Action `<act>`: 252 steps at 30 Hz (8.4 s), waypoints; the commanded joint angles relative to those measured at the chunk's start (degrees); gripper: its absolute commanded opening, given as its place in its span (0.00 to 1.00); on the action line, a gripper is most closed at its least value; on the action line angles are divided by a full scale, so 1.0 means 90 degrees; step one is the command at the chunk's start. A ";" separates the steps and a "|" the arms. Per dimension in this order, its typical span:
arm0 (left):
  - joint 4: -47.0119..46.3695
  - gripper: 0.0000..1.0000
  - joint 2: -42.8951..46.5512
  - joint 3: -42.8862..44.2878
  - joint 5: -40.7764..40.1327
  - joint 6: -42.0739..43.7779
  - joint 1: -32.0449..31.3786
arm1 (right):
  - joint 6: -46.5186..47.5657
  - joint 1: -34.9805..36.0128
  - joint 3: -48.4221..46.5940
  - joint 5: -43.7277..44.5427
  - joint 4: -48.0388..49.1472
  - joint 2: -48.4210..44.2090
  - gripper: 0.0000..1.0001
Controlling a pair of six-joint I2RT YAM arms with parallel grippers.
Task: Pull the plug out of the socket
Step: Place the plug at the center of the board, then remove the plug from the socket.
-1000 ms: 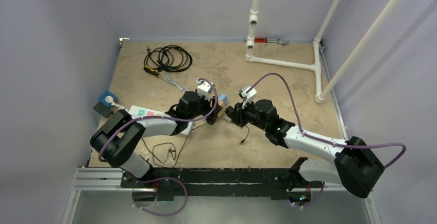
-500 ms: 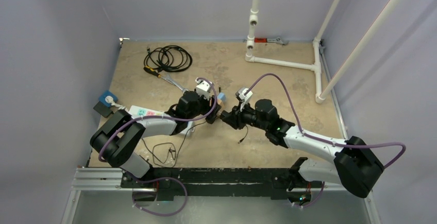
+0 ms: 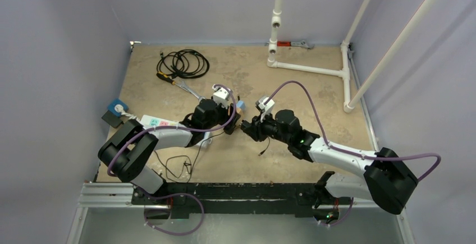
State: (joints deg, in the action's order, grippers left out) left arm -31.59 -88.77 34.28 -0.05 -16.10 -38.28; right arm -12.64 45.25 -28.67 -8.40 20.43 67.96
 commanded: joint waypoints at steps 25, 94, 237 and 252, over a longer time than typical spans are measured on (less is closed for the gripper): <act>0.0721 0.00 0.0091 -0.0146 -0.0538 0.0089 0.0109 | -0.0100 -0.0275 -0.0321 -0.0064 -0.0097 0.0213 0.00; 0.0366 0.00 0.2641 -0.1451 -0.1957 -0.0301 0.0680 | -0.1193 -0.4554 -0.2161 0.3024 -0.2057 0.1869 0.11; 0.0234 0.77 0.2845 -0.1296 -0.2439 -0.4026 -0.1480 | -0.2342 0.0431 -0.1140 0.1925 -0.0580 0.1369 0.00; 0.0154 0.88 0.2158 -0.0995 -0.0246 -0.4002 -0.0494 | -0.1209 0.0426 -0.0336 0.2278 0.0253 0.0858 0.00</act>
State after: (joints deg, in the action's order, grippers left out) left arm -26.13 -67.13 23.09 -9.80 -51.51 -44.45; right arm -28.14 49.10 -33.26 9.76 16.34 78.50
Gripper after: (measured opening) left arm 0.870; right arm 0.418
